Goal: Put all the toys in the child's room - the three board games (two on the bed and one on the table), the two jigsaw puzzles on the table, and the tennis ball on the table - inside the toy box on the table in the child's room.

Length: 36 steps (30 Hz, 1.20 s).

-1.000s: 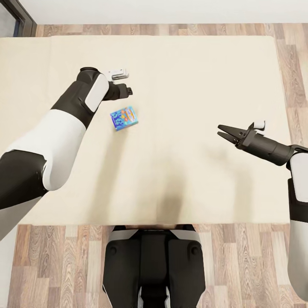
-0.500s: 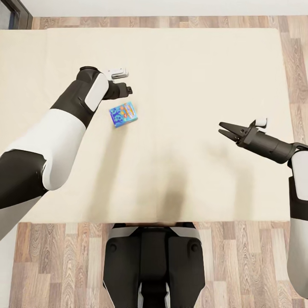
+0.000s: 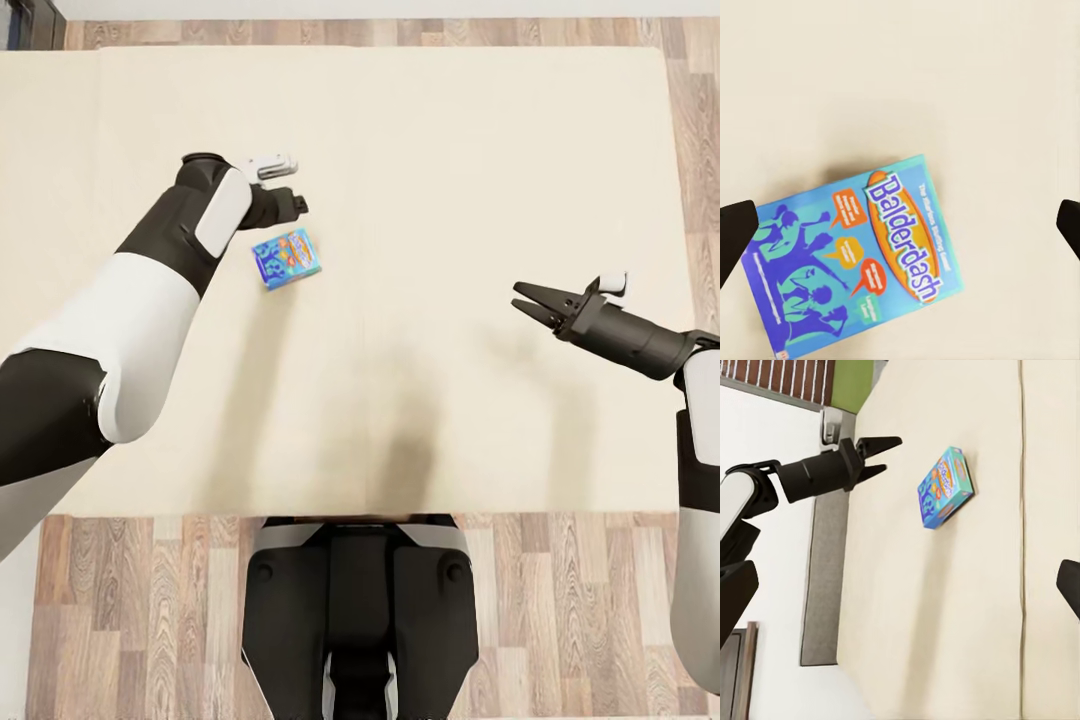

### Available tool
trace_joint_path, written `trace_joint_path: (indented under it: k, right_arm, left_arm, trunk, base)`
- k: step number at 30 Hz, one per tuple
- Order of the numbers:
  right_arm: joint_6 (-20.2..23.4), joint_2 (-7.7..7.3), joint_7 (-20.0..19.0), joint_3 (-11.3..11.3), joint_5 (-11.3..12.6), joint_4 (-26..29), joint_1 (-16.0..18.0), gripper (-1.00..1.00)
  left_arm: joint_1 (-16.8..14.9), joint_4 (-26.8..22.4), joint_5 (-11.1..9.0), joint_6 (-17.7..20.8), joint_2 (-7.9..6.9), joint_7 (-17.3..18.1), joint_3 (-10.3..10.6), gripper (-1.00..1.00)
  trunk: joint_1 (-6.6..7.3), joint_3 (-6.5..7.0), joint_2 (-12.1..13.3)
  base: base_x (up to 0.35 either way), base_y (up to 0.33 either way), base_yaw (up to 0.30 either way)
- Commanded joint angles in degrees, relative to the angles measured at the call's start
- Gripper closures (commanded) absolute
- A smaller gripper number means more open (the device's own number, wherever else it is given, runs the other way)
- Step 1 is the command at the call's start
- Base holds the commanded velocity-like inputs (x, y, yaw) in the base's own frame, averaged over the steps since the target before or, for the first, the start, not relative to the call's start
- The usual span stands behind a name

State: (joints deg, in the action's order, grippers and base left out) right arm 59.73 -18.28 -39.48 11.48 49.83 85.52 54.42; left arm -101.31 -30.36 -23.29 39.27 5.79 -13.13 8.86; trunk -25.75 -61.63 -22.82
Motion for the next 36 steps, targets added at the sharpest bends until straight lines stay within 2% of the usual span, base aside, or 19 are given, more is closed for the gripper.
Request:
trace_joint_path:
  k: [1, 15, 28, 36]
  right_arm:
    - [0.27, -0.01, -0.35, 0.08, -0.25, 0.00, 0.01, -1.00]
    - [0.27, -0.01, -0.41, -0.03, -0.26, 0.00, -0.30, -1.00]
    - [0.27, -0.07, -0.40, -0.03, -0.33, 0.00, -0.36, -1.00]
    - [0.27, -0.08, -0.42, -0.05, -0.35, 0.00, -0.44, -1.00]
  left_arm:
    - [-0.04, -0.05, -0.61, 0.03, -0.03, -0.49, 0.13, -1.00]
    - [-0.11, -1.13, -0.70, -1.70, -0.03, -2.61, -0.97, -1.00]
    - [-0.26, -1.71, -0.70, -2.81, 0.02, -2.94, -1.24, -1.00]
    - [-0.29, -3.86, -0.71, -2.96, 0.09, -2.95, -1.36, -1.00]
  trunk:
    - [-0.03, -0.16, -0.09]
    - [-0.03, -1.48, -0.09]
    - [-0.03, -2.71, -0.09]
    - [-0.03, -3.46, -0.09]
  base:
    - [0.000, 0.000, 0.000]
    - [0.000, 0.000, 0.000]
    - [0.000, 0.000, 0.000]
    - [0.000, 0.000, 0.000]
